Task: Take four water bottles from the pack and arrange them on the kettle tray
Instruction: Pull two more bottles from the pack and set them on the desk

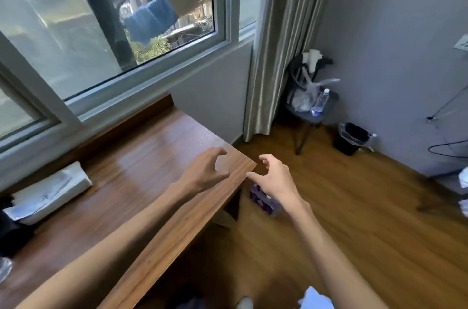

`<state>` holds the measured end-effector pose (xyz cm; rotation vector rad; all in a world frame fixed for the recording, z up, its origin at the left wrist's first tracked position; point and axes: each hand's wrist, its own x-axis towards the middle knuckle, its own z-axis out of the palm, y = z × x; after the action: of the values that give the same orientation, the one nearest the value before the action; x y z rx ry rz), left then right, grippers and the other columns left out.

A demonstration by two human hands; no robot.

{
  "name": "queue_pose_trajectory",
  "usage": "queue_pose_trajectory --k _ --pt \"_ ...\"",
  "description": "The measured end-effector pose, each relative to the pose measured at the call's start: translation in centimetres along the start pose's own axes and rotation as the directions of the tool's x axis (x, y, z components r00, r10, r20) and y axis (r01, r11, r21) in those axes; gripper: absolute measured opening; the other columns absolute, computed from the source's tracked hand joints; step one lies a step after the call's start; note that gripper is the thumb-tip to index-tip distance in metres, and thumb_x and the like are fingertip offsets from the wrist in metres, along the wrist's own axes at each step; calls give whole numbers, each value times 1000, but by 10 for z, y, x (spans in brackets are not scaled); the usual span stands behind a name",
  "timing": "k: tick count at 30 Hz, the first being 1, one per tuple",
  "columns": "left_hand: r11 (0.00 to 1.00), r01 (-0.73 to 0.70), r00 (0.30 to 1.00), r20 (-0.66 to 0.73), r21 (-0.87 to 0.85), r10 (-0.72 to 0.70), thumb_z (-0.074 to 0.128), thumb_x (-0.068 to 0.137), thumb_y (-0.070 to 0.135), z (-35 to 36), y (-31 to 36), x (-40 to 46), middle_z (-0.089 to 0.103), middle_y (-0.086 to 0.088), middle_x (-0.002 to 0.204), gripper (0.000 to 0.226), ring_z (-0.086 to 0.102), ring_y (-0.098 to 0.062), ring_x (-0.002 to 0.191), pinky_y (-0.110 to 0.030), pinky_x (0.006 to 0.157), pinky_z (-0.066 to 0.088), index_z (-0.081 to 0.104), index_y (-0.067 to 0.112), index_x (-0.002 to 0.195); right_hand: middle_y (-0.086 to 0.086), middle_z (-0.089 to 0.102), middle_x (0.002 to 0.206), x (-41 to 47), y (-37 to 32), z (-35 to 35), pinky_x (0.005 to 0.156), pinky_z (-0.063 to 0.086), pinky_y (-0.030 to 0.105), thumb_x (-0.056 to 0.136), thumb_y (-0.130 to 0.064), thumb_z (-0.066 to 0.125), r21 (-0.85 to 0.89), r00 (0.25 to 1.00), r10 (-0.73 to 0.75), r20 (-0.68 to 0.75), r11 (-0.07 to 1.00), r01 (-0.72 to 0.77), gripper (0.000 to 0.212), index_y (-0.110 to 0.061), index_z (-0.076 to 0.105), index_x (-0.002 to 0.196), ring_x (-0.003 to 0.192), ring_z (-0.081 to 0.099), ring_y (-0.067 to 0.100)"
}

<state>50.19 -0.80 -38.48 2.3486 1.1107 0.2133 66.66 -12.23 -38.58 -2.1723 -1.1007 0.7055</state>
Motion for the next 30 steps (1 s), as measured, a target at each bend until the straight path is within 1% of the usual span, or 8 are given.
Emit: queue_pose_trajectory --k 3,6,9,17,21,23,27,30 --pt "1000 -3 999 41 -1 3 71 85 29 21 25 29 59 -5 137 50 53 -21 125 -31 103 41 57 16 131 5 57 140 19 31 -23 104 46 38 82 -37 77 23 998 56 8 998 -56 65 -17 53 138 130 51 21" --pt "1000 -10 997 78 18 9 71 85 30 41 43 62 59 -4 136 50 53 -20 125 -28 102 41 57 16 132 1 60 135 44 60 -36 100 49 44 76 -47 76 36 992 122 12 992 -122 65 -26 54 134 123 56 20" --pt "1000 -7 993 118 18 4 69 87 29 61 56 96 58 -4 136 51 54 -20 125 -22 98 41 55 15 134 3 60 134 75 86 -43 100 49 39 77 -45 77 58 986 161 33 985 -163 64 -22 55 134 122 56 21" --pt "999 25 962 270 42 -35 69 88 32 117 71 221 55 -7 142 58 53 -22 130 -34 106 47 50 13 140 5 62 130 186 144 -54 99 48 36 78 -38 78 69 967 239 91 967 -246 61 -18 57 131 120 57 21" --pt "994 78 915 390 78 -102 68 89 35 151 75 280 52 -9 145 63 50 -24 133 -37 109 43 46 12 144 5 63 128 233 175 -59 87 45 25 80 -33 79 117 945 306 117 941 -319 57 -14 58 129 113 60 20" --pt "991 106 887 441 87 -134 68 89 34 168 76 304 53 -12 144 63 51 -26 132 -38 108 43 46 10 143 4 62 128 253 193 -59 86 41 23 81 -30 78 119 930 338 144 927 -355 55 -12 57 130 116 58 20" --pt "977 188 820 532 99 -212 69 87 31 214 70 343 57 -17 137 59 54 -31 126 -40 102 46 51 4 136 7 57 137 296 237 -49 104 43 36 82 -30 76 76 892 405 202 901 -427 61 -11 54 136 128 52 24" --pt "955 276 773 566 106 -286 69 87 31 249 57 369 59 -18 134 56 56 -34 122 -41 99 49 54 2 132 7 55 140 329 270 -35 107 41 40 81 -31 76 37 857 443 263 883 -467 66 -10 51 138 131 49 26"
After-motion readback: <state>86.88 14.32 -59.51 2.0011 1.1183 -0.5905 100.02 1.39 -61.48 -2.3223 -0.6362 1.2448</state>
